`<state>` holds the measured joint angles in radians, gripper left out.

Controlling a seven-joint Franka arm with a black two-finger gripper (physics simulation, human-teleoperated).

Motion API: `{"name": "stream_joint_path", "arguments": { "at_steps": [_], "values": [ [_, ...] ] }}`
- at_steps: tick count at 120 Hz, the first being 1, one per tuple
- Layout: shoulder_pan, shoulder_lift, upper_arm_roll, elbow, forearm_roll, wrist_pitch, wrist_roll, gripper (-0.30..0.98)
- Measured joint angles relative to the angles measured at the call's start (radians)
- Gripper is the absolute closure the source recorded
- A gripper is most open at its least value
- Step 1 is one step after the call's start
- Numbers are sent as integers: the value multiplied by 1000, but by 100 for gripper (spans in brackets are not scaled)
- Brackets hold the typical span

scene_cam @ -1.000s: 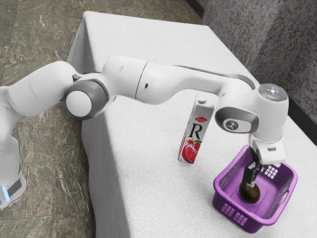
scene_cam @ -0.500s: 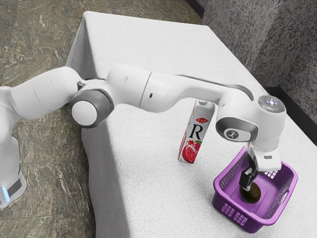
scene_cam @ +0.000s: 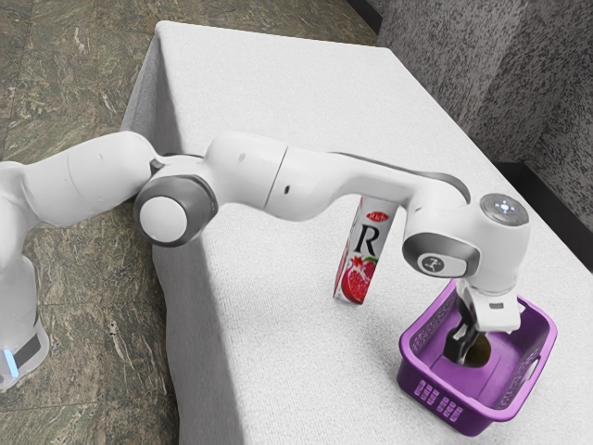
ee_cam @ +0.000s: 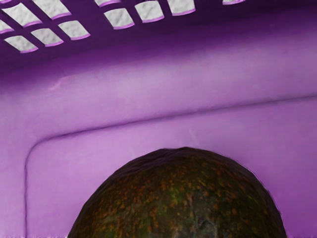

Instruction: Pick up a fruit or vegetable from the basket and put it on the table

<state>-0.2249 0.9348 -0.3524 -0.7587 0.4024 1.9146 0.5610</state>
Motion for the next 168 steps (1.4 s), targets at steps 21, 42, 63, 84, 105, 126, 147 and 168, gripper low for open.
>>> {"name": "stream_joint_path", "arguments": {
  "at_steps": [21, 42, 63, 84, 105, 126, 147, 168],
  "values": [
    [-19, -28, 4, -2, 10, 3, 0, 38],
    [-33, -89, 5, -13, 14, 1, 1, 36],
    [-51, -221, 4, -77, 10, -7, 0, 39],
    [-66, -511, -1, -405, -87, -7, -7, 36],
    [-44, -751, 29, -683, -176, -14, -24, 36],
    [-28, -821, 137, -786, -240, -42, -39, 36],
    [-19, -841, 179, -825, -281, -65, -51, 37],
    [-37, -843, 172, -827, -302, -73, -60, 36]
  ]
}}
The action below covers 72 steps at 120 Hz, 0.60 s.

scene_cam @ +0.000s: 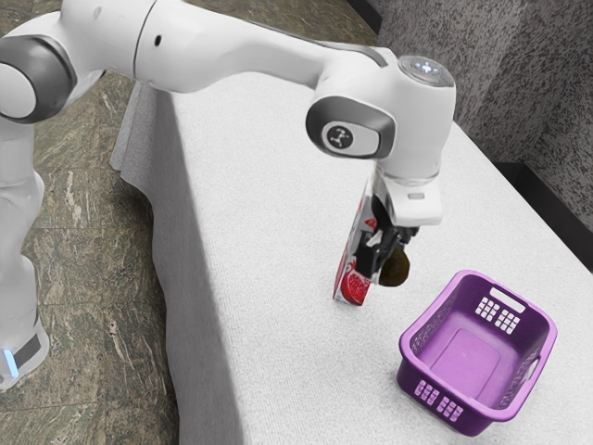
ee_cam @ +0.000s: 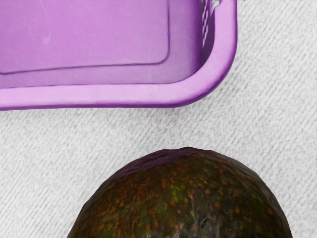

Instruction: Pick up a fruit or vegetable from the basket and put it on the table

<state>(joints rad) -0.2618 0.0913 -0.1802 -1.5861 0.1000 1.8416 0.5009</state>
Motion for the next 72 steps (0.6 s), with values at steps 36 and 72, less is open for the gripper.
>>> {"name": "stream_joint_path", "arguments": {
  "at_steps": [36, 72],
  "values": [
    [7, -6, -5, -11, -19, -6, -10, 33],
    [-9, -31, -41, -21, -28, -26, -51, 7]
  ]
}}
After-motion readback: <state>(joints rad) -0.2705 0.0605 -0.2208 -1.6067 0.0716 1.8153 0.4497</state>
